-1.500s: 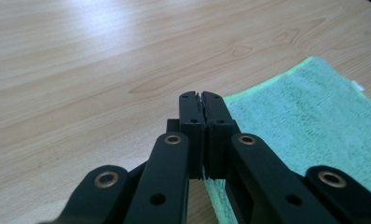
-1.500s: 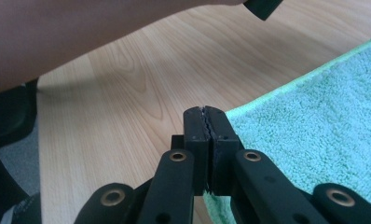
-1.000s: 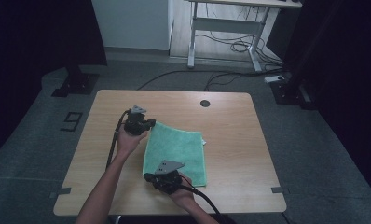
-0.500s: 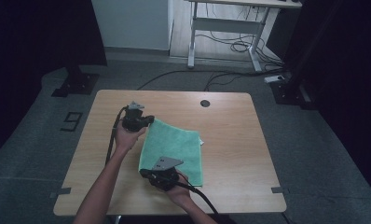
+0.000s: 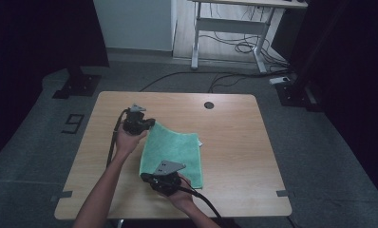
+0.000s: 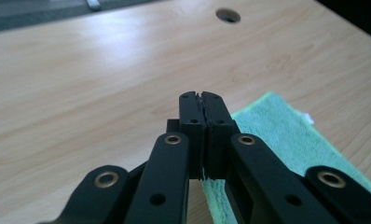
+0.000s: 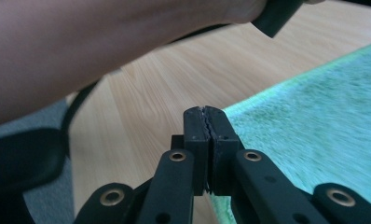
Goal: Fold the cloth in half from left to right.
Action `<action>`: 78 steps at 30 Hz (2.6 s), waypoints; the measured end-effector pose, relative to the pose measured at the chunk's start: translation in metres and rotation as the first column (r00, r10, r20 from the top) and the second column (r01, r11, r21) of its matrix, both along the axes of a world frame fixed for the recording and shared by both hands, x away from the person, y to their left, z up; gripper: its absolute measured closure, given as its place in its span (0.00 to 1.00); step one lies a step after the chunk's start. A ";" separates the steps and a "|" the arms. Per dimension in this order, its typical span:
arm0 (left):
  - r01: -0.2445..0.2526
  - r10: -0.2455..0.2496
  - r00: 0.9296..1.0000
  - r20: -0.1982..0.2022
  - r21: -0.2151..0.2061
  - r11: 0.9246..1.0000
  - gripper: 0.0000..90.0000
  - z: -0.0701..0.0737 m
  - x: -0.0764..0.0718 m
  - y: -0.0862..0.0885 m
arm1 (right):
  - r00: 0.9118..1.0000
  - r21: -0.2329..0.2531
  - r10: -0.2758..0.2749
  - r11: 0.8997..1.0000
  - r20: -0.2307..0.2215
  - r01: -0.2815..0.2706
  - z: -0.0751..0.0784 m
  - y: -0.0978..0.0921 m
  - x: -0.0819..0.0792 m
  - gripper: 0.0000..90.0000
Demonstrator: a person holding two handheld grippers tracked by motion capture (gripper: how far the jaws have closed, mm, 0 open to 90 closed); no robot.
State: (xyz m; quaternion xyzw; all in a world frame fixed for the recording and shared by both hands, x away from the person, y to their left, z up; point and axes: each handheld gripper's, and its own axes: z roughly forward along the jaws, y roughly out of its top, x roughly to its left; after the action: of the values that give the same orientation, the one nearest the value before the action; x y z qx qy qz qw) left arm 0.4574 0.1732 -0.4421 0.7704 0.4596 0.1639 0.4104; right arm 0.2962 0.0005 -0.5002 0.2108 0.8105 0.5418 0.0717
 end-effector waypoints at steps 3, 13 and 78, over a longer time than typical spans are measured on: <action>-0.020 0.020 1.000 0.014 -0.014 1.000 0.98 0.010 -0.001 0.010 | 0.999 0.024 0.024 0.999 0.021 -0.025 0.008 0.009 -0.002 0.98; 0.014 -0.013 1.000 -0.008 0.005 1.000 0.98 -0.009 0.007 -0.021 | 0.998 -0.015 -0.040 0.999 0.042 0.040 0.008 -0.011 -0.008 0.97; 0.095 -0.085 0.989 -0.118 0.075 0.993 0.95 -0.064 0.040 -0.123 | 0.967 -0.068 -0.238 0.970 -0.092 0.233 -0.031 -0.112 0.000 0.97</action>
State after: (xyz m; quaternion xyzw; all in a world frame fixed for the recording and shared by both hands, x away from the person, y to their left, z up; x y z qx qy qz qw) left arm 0.4978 0.0499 -0.5056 0.8143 0.4401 0.1191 0.3591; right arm 0.2962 -0.1119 -0.5308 0.3302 0.7973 0.4951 0.1009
